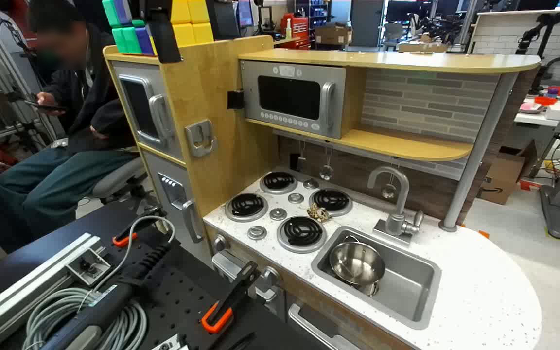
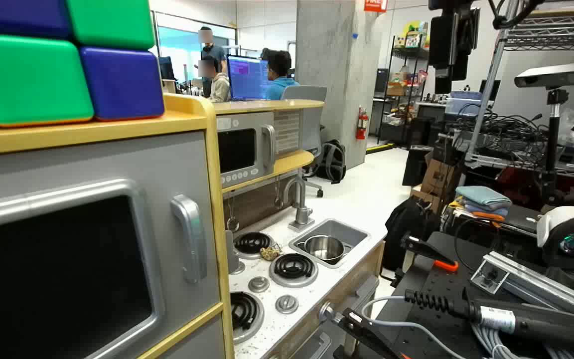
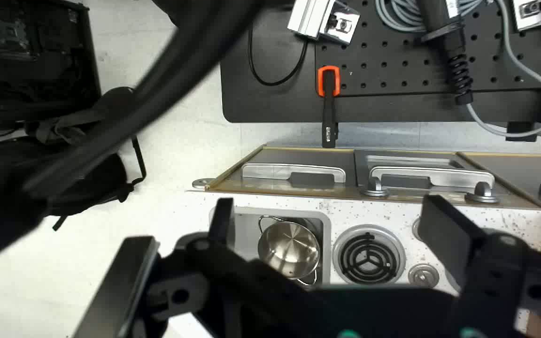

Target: Pick up the object from the stove and put it in the pot that is in the sink

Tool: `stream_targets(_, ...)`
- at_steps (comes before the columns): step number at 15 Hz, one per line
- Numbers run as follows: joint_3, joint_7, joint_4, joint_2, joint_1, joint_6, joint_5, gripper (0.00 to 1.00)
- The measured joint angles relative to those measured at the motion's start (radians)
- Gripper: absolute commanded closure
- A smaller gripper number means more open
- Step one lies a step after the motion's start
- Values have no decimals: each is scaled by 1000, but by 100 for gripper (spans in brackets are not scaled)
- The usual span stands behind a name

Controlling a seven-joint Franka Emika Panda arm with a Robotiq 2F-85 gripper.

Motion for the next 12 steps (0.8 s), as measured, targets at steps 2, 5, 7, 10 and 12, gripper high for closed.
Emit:
stream_targets(2,0,0,0,0,0,0,0,0)
stream_targets(5,-1,23,0,1,5,3,7,0)
stream_targets(7,2,81,3,22,12,3,36,0)
stream_targets(10,8,196,35,144,18,37,141,0)
stream_targets(12,7,261,66,265,22,127,218,0)
